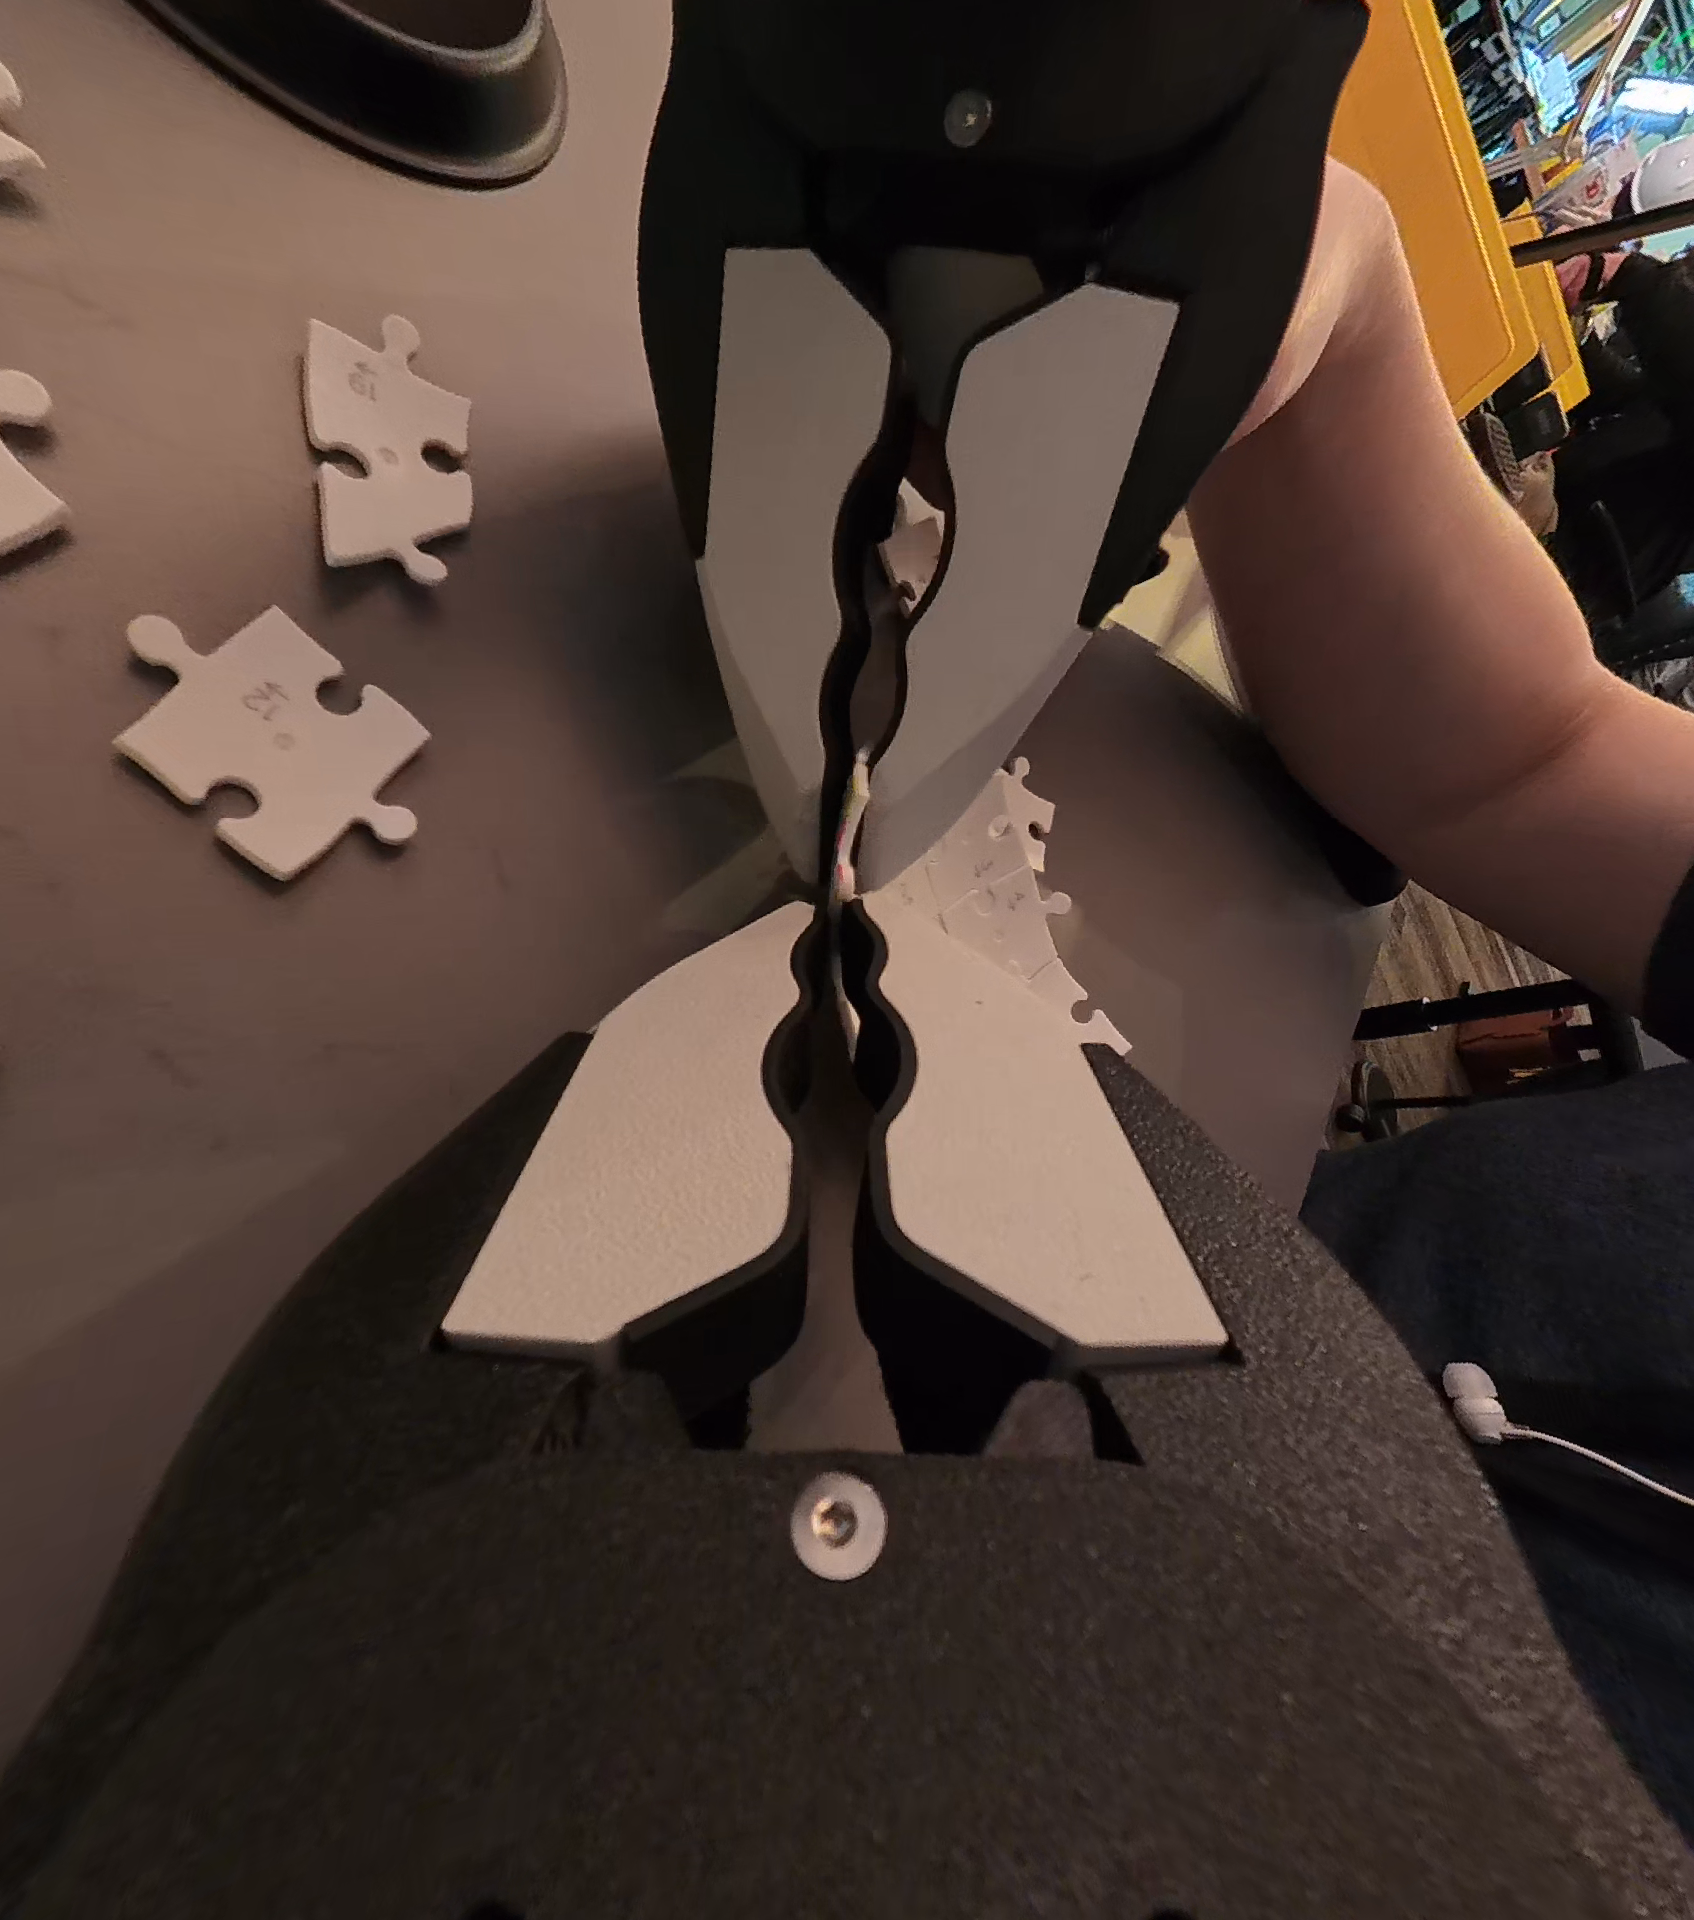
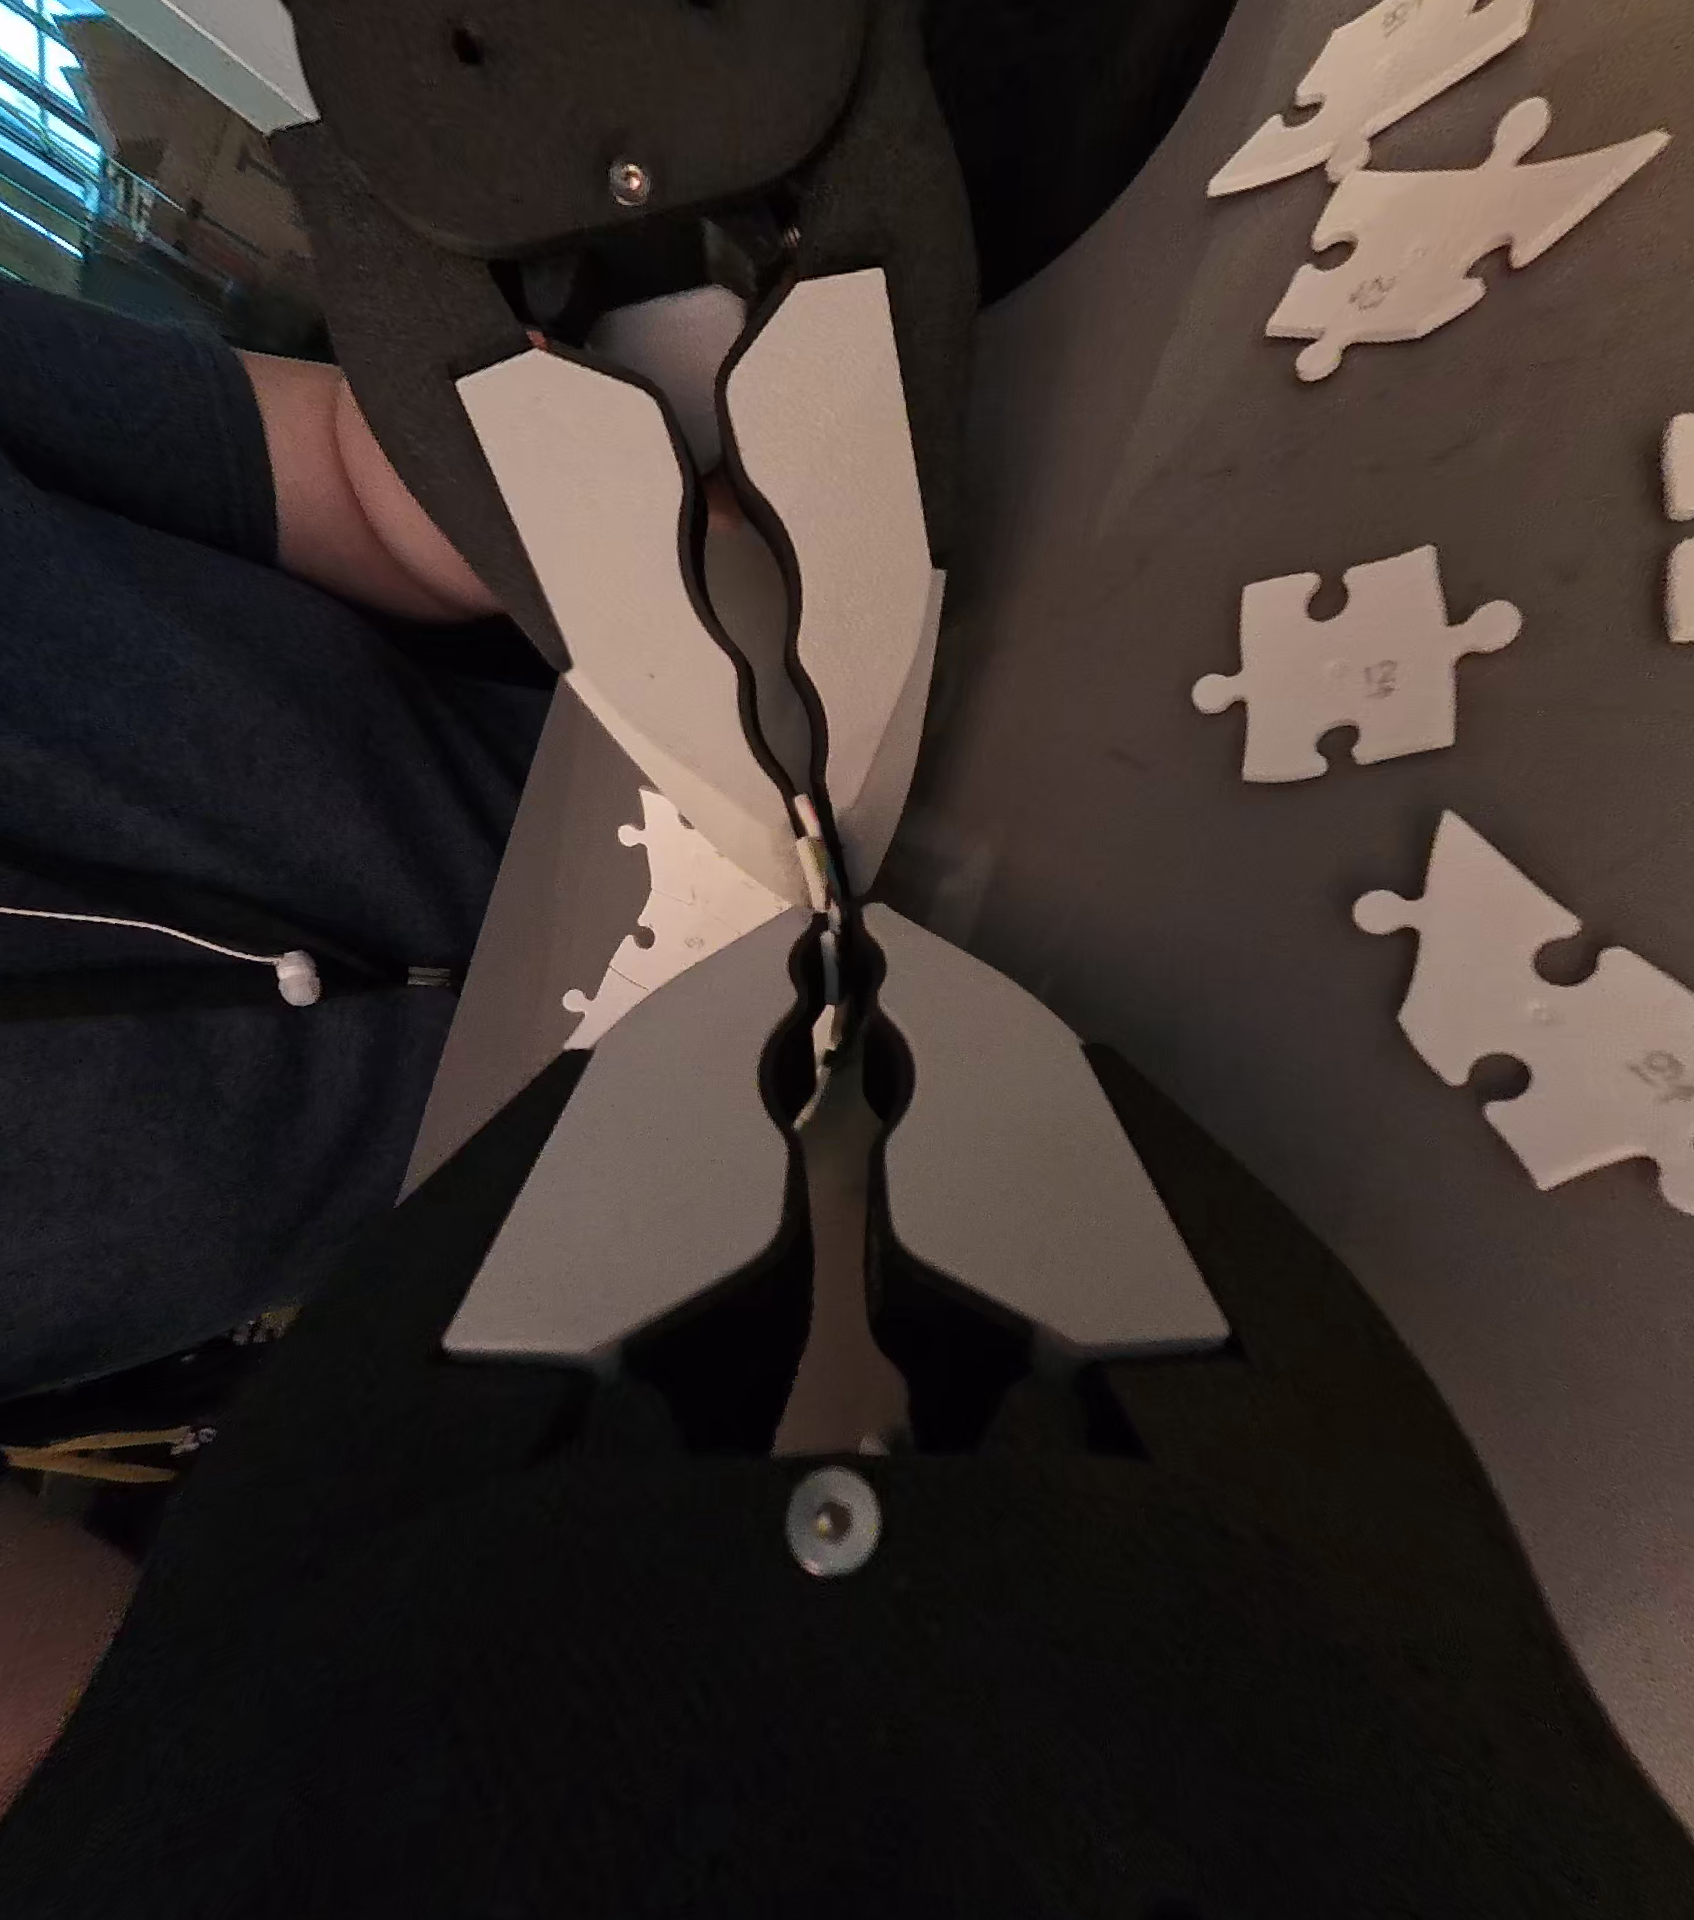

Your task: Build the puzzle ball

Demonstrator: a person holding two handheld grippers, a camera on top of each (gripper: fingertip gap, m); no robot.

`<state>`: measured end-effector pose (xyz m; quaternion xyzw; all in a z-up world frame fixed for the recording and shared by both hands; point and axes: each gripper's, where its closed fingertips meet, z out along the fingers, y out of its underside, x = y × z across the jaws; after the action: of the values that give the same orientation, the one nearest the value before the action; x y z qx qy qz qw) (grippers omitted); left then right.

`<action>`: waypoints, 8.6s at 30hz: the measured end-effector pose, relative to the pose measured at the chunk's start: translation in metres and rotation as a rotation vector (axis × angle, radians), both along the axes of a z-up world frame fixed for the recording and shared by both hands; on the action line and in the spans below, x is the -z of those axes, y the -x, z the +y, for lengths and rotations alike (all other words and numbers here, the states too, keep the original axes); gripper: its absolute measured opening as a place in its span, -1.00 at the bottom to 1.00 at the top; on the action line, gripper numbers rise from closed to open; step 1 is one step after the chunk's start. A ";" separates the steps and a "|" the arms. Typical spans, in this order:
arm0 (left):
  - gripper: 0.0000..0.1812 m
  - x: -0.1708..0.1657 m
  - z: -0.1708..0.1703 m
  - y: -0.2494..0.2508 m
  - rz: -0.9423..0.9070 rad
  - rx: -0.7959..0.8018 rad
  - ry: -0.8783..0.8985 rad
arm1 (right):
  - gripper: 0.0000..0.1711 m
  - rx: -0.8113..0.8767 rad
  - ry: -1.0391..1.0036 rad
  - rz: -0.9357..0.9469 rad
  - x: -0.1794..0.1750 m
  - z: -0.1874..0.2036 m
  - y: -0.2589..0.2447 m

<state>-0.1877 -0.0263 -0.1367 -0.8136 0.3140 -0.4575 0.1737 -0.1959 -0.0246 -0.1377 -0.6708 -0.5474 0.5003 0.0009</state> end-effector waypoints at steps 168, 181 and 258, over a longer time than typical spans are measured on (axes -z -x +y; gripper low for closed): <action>-0.86 -0.038 -0.056 -0.034 0.106 0.370 -0.257 | -0.97 0.104 -0.385 0.127 -0.049 -0.049 -0.035; -0.75 -0.021 -0.039 0.006 0.099 0.162 -0.178 | -0.97 0.645 -0.106 0.220 -0.058 0.013 -0.070; -0.90 0.008 -0.016 0.001 0.116 0.112 -0.028 | -0.97 0.258 -0.222 0.152 -0.010 0.004 -0.007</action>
<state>-0.1891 -0.0420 -0.1449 -0.8174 0.3749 -0.4141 0.1410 -0.1887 -0.0205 -0.1279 -0.6915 -0.5069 0.4819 0.1806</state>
